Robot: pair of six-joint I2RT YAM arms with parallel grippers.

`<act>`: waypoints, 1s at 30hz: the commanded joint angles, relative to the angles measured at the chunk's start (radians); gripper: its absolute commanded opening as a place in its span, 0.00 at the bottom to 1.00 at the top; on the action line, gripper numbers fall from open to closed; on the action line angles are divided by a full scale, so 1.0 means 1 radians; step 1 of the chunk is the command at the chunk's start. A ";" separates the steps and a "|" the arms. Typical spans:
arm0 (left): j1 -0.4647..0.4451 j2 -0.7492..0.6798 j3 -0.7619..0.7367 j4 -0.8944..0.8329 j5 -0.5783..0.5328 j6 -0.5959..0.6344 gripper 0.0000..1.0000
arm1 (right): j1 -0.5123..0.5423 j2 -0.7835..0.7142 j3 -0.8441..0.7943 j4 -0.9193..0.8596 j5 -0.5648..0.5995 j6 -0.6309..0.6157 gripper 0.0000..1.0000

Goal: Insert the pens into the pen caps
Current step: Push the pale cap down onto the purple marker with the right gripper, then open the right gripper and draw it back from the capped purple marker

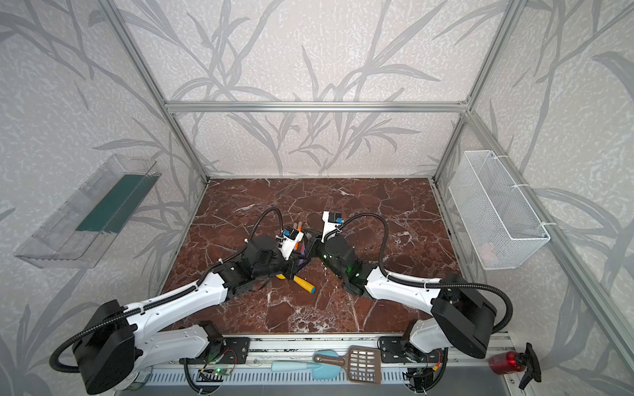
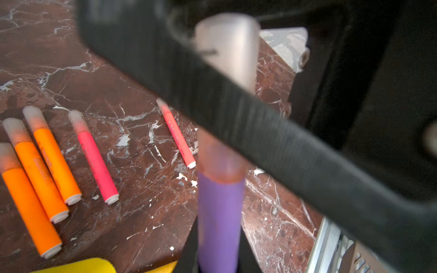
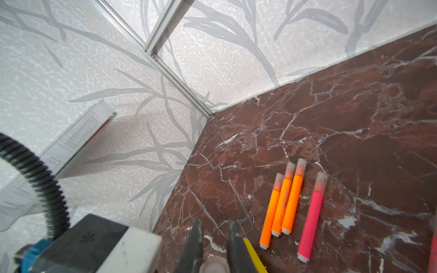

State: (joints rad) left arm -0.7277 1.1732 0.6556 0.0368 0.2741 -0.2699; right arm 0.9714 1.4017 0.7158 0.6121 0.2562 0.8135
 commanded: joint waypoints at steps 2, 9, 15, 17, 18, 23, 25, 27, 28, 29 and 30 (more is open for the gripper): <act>0.094 -0.025 0.141 0.176 -0.445 -0.047 0.00 | 0.149 -0.009 -0.085 -0.195 -0.177 0.059 0.00; 0.309 -0.025 0.120 0.278 0.048 -0.239 0.00 | 0.147 0.006 -0.234 0.136 -0.210 0.000 0.00; 0.398 -0.040 0.089 0.338 0.168 -0.297 0.00 | 0.147 0.009 -0.247 0.200 -0.287 -0.024 0.00; 0.399 -0.059 0.089 0.304 0.120 -0.271 0.00 | 0.155 0.006 -0.247 0.152 -0.263 0.015 0.00; 0.399 -0.070 0.094 0.272 0.085 -0.250 0.00 | 0.167 0.003 -0.239 0.091 -0.245 0.043 0.00; 0.398 -0.107 0.097 0.191 -0.079 -0.170 0.00 | 0.275 -0.010 -0.141 -0.148 -0.167 0.149 0.00; 0.393 -0.119 0.090 0.183 -0.122 -0.158 0.00 | 0.309 -0.007 -0.094 -0.216 -0.141 0.162 0.00; 0.381 -0.124 0.087 0.181 -0.155 -0.140 0.00 | 0.320 0.009 -0.102 -0.127 -0.148 0.166 0.00; 0.371 -0.124 0.088 0.176 -0.170 -0.127 0.00 | 0.322 0.029 -0.101 -0.084 -0.167 0.162 0.00; 0.356 -0.126 0.084 0.177 -0.194 -0.111 0.00 | 0.322 0.055 -0.079 -0.083 -0.191 0.164 0.00; 0.340 -0.130 0.084 0.175 -0.226 -0.097 0.00 | 0.323 0.087 -0.051 -0.085 -0.219 0.164 0.00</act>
State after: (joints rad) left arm -0.4843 1.0225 0.6777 -0.1238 0.7166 -0.2867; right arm 1.1030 1.4181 0.6907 0.7197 0.4480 1.0031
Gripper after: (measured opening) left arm 0.165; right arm 0.168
